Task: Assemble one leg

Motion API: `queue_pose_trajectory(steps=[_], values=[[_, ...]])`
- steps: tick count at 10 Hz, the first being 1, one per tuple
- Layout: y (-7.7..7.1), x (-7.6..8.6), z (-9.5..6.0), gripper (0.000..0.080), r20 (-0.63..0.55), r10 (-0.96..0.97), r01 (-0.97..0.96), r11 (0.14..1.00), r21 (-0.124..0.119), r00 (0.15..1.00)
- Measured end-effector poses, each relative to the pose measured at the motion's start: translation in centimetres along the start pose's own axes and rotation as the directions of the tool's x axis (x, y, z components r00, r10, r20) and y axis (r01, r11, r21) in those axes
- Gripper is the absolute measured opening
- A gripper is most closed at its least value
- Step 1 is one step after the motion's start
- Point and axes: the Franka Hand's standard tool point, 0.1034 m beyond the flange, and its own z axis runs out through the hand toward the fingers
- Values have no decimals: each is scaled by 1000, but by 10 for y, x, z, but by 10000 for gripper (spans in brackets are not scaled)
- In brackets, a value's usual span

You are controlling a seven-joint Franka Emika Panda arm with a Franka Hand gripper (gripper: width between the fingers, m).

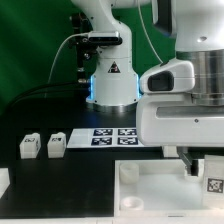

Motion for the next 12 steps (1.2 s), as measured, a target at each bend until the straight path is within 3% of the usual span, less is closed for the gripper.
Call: queue_pose_trajectory(steps=[1,2,4,5,7,10,11,12], values=[[1,1,0,362,0,110,-110,994,1,994],[3,2,-1,306,-2,227,-227,974,0,974],[4,4,-2,306,3,421,-421,907,10,907],[8,8,-4,301,16,550,-550,835,19,835],[11,8,-4,301,69,792,-795,607,18,607],[10,4,-2,300,162,981,-994,108,-14,104],[11,4,-2,300,168,986,-1000,-4,-20,-8],[10,5,-2,301,167,984,-998,-59,-25,-62]])
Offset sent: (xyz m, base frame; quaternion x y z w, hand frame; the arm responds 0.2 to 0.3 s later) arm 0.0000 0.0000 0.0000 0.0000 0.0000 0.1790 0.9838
